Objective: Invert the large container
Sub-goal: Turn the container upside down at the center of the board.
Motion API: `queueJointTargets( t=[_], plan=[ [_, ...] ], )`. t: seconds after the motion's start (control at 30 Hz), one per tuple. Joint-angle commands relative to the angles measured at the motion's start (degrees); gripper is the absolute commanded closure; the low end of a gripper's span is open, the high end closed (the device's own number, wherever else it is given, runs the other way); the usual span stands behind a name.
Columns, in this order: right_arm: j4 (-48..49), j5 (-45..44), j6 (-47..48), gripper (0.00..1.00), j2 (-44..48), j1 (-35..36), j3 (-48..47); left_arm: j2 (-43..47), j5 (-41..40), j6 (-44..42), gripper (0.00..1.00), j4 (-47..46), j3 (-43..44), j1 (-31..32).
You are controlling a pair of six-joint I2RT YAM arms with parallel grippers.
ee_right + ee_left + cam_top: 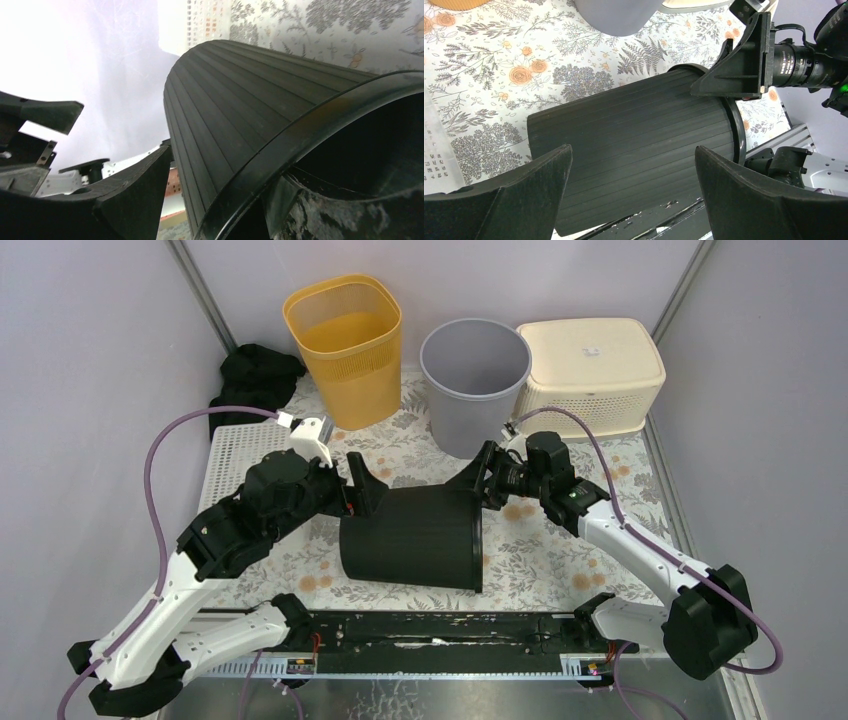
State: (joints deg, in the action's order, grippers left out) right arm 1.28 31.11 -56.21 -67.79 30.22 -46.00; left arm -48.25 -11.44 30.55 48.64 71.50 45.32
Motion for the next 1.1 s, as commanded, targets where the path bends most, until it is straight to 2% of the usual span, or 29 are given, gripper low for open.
queueJointTargets(
  t=[0.0, 0.2, 0.47, 0.9, 1.07],
  plan=[
    [4.1, 6.7, -2.6, 0.30, 0.6, -0.2, 0.2, 0.6, 0.4, 0.3, 0.00, -3.7, -0.5, -0.2],
    [3.6, 10.0, -4.2, 0.31, 2.7, -0.2, 1.2, 0.7, 0.5, 0.7, 0.00, -3.8, -0.9, -0.2],
    [0.9, 13.0, -3.9, 0.44, 3.4, -0.2, 0.7, 0.4, 0.8, 0.7, 0.00, -4.2, -0.9, -0.2],
    [-8.0, 21.2, 1.2, 0.52, -0.3, -0.2, -0.7, -0.4, 1.1, 0.7, 0.00, -4.8, -1.3, -0.2],
    [-6.0, 24.0, -0.5, 0.77, 0.1, -0.1, -0.1, -0.7, 1.4, 0.7, 0.00, -5.3, -1.4, -0.2]
  ],
)
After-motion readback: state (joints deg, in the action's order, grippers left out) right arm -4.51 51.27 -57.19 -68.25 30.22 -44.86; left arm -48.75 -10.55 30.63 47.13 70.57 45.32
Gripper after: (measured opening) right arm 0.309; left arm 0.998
